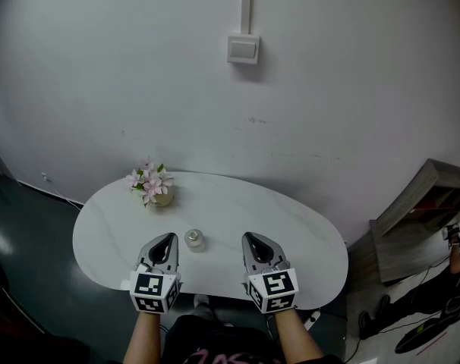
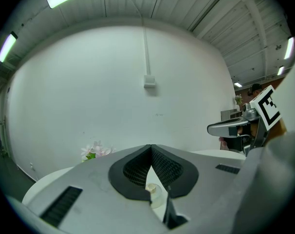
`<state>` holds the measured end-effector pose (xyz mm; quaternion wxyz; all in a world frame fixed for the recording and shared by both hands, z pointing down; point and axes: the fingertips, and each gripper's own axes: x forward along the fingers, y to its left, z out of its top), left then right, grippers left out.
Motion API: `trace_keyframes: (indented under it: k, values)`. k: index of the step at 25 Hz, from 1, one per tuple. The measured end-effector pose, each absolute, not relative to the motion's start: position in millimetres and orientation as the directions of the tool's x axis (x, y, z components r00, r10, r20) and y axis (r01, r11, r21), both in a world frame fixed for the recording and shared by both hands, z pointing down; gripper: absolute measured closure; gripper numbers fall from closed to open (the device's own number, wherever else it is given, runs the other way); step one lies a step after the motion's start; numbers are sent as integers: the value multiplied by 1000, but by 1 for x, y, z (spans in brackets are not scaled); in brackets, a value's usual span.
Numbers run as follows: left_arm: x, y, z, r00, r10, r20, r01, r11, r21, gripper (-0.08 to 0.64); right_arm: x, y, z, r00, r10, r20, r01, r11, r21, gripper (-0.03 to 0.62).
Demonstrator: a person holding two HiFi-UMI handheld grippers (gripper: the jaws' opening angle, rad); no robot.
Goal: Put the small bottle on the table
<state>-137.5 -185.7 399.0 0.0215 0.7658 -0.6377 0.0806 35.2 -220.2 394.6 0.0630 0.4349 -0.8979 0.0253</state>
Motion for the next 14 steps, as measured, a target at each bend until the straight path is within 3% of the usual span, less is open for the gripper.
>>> trace_keyframes:
  k: [14]
  values:
    - [-134,-188,400,183,-972,146,-979,-194,-63,548,36,-224,395,-618,-775,133,-781,625,11,525]
